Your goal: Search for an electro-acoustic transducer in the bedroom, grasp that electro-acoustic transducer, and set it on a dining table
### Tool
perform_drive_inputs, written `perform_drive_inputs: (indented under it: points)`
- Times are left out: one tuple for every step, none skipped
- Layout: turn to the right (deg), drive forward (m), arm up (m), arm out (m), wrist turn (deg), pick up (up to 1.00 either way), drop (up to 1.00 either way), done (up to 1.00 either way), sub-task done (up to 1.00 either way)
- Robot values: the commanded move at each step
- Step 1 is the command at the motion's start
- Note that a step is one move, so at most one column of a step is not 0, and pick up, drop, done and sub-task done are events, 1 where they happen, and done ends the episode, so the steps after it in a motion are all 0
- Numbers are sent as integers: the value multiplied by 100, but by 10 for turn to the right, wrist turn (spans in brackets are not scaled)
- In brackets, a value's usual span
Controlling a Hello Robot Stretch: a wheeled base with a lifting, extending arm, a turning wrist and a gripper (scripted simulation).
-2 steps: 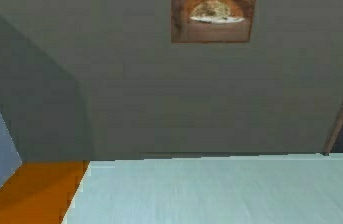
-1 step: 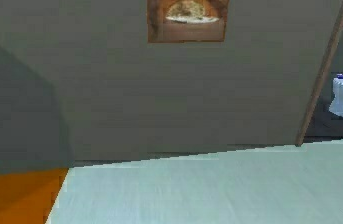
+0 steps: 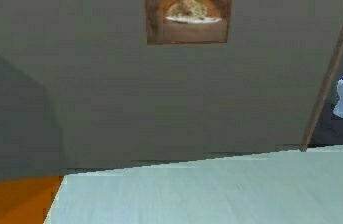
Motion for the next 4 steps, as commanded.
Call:
perform_drive_inputs:
  points:
    - [390,0,0,0,0,0,0,0,0]
    - [0,85,0,0,0,0,0,0,0]
    - [420,0,0,0,0,0,0,0,0]
    - [0,5,0,0,0,0,0,0,0]
